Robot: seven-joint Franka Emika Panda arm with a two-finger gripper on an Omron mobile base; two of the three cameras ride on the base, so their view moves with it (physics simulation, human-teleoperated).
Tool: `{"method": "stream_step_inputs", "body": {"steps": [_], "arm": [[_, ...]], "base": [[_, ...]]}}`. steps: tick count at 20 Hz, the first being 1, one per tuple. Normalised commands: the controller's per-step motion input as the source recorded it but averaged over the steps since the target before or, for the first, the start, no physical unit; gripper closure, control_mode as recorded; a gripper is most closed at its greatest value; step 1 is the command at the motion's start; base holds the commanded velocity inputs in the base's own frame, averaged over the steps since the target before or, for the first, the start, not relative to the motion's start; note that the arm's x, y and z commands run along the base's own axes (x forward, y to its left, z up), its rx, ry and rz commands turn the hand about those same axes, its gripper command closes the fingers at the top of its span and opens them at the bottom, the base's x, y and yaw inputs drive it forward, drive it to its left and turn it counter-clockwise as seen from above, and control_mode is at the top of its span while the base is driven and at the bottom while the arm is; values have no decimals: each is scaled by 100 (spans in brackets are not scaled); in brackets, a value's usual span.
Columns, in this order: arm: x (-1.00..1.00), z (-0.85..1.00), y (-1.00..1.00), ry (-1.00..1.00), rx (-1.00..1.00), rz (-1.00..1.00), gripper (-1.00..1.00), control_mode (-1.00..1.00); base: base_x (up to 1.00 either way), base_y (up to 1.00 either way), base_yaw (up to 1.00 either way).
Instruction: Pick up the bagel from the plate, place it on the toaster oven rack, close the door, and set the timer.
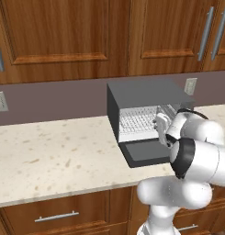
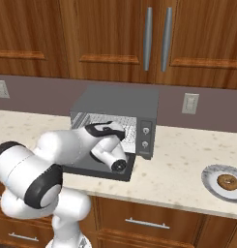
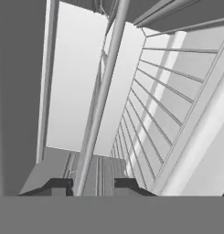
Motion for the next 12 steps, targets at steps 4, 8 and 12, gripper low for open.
{"method": "stream_step_inputs", "body": {"steps": [4, 8, 12], "arm": [[-73, 0, -40, 15, 0, 0, 100, -100], [-81, 0, -49, 18, 0, 0, 100, -100], [-73, 0, -43, 21, 0, 0, 100, -100]], "base": [[0, 0, 0], [0, 0, 0], [0, 0, 0]]}}
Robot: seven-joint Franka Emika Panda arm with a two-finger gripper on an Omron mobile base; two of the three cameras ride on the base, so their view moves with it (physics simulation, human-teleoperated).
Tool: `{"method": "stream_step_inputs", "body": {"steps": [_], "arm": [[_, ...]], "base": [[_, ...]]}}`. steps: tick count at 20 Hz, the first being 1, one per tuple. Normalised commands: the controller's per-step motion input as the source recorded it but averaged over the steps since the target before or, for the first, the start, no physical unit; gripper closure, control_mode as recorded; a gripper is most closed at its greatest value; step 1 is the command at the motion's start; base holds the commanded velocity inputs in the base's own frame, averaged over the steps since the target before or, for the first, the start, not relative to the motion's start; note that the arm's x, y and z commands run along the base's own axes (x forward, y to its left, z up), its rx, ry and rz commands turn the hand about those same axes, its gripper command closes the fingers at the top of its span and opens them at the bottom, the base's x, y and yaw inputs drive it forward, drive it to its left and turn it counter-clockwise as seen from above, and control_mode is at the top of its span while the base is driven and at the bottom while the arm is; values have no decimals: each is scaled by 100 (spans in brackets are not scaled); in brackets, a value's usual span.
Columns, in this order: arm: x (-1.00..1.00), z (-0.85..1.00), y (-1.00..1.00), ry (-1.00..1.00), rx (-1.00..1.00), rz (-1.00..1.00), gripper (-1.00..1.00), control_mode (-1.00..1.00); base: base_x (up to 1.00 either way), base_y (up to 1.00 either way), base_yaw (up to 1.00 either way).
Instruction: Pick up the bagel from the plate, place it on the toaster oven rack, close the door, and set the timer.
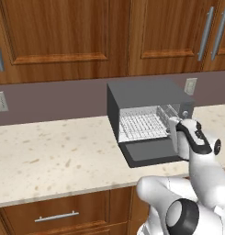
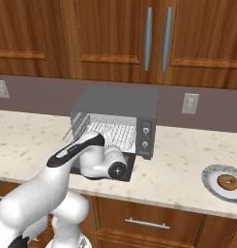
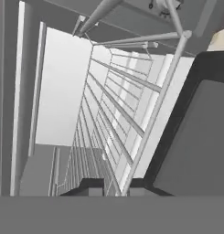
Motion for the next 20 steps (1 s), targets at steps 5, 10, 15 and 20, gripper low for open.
{"method": "stream_step_inputs", "body": {"steps": [5, 10, 15, 20], "arm": [[-22, 0, -17, 29, 0, 0, -100, -100], [-56, 5, -24, 33, 0, 0, -100, -100], [-76, 41, -16, 24, 0, 1, -100, -100], [-71, 89, -33, 17, -1, 7, -100, -100]], "base": [[0, 0, 0], [0, 0, 0], [0, 0, 0], [0, 0, 0]]}}
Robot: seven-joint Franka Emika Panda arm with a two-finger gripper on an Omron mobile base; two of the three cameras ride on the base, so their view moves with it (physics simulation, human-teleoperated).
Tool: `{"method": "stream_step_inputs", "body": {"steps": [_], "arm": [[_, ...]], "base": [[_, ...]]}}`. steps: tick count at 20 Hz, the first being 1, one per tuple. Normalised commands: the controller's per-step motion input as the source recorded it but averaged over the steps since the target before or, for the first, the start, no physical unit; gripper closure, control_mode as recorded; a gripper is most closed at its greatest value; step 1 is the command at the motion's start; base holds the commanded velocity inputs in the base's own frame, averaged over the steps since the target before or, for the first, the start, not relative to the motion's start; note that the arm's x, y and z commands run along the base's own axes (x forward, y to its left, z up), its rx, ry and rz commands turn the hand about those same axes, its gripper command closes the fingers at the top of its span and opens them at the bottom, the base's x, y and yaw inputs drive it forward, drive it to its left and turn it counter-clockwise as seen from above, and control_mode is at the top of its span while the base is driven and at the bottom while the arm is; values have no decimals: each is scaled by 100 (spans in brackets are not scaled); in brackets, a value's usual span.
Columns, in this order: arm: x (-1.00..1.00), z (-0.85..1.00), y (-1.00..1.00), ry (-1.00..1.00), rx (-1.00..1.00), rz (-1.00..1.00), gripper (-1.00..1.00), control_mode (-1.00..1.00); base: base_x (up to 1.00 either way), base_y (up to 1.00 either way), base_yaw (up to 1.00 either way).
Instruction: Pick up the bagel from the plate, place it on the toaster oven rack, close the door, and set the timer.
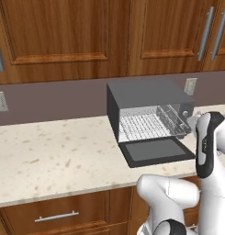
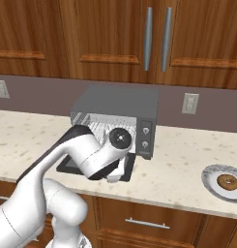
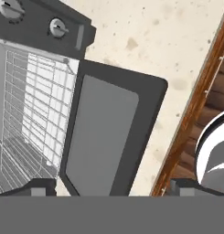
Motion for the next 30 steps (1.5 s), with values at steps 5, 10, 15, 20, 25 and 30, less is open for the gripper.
{"method": "stream_step_inputs", "body": {"steps": [5, 10, 15, 20, 25, 30], "arm": [[-37, 61, -49, 18, -11, 14, -100, -100], [-5, 0, -85, 9, -27, 20, -100, -100], [-2, -21, -90, 8, -22, 23, -100, -100], [-9, -41, -76, -6, -2, 16, -100, -100], [0, -37, -82, -12, 0, 11, -100, -100], [8, -10, -90, -5, 0, 6, -100, -100]], "base": [[0, 0, 0], [0, 0, 0], [0, 0, 0], [0, 0, 0], [0, 0, 0], [0, 0, 0]]}}
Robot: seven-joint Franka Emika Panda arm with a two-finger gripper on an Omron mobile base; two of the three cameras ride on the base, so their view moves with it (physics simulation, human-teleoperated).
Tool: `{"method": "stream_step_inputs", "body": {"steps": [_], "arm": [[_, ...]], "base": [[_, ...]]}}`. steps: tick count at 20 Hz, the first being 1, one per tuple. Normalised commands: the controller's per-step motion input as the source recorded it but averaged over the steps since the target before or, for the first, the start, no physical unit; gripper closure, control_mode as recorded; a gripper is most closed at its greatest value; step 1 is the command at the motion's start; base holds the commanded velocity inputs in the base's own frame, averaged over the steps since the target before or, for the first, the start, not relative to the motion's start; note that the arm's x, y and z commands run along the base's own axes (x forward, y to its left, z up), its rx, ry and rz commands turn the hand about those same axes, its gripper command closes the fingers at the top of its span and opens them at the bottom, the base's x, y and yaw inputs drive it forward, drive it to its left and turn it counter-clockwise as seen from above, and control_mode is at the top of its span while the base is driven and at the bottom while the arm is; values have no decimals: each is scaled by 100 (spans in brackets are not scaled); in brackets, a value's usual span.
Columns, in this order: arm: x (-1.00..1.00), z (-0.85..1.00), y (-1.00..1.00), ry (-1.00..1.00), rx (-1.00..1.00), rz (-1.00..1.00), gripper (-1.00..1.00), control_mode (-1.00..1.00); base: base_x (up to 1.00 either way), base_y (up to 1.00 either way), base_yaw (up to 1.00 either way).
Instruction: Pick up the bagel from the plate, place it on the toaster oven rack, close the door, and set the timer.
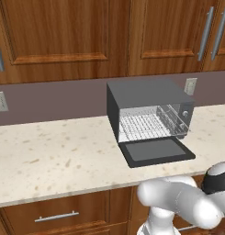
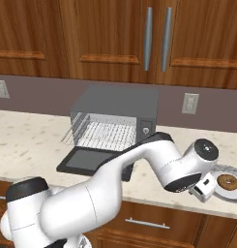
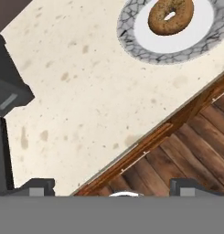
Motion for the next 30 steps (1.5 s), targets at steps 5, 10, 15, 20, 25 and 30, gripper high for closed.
{"method": "stream_step_inputs", "body": {"steps": [5, 10, 15, 20, 25, 30], "arm": [[25, -5, -76, -1, 0, 1, -100, -100], [35, -10, -67, 0, 0, 0, -100, -100], [28, -38, -46, 0, 0, 0, -100, -100], [41, -42, -25, 0, 0, 0, -100, -100], [64, -11, -14, 3, -8, 0, -100, -100], [50, -8, -18, 11, -20, 0, -100, -100]], "base": [[0, 0, 0], [0, 0, 0], [0, 0, 0], [0, 0, 0], [0, 0, 0], [0, 0, 0]]}}
